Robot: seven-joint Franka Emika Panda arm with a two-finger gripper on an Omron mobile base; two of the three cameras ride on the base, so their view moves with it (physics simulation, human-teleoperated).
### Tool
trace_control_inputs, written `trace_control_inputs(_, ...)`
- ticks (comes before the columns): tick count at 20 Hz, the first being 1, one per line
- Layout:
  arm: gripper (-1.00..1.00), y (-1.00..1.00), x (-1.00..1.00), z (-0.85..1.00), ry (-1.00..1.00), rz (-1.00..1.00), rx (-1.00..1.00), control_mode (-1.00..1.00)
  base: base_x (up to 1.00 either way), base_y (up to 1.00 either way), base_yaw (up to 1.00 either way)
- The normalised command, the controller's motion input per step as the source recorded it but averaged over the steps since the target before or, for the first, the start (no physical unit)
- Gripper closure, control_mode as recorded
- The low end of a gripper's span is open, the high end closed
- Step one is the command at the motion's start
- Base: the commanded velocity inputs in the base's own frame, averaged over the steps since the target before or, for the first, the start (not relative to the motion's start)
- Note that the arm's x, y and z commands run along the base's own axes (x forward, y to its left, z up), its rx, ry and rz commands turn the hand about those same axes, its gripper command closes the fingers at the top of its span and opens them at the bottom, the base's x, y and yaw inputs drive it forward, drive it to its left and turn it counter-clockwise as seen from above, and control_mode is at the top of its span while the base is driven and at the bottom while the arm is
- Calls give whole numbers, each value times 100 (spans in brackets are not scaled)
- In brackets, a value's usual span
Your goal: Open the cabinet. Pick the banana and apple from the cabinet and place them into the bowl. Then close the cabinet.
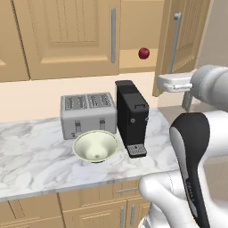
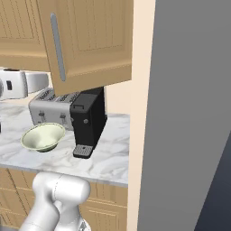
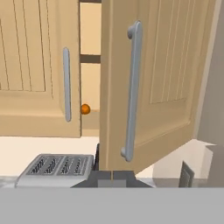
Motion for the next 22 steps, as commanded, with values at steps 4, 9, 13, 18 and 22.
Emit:
trace_control_inputs(4, 100, 25, 6, 0, 1, -8, 0, -100, 0, 0, 0)
trace_control_inputs(9, 100, 20, 12, 0, 1, -8, 0, -100, 0, 0, 0)
trace_control_inputs(13, 100, 18, 13, 0, 0, -8, 0, -100, 0, 0, 0)
trace_control_inputs(18, 100, 16, 15, 0, 0, -7, 0, -100, 0, 0, 0)
trace_control_inputs(22, 100, 15, 23, -1, 0, -8, 0, -100, 0, 0, 0)
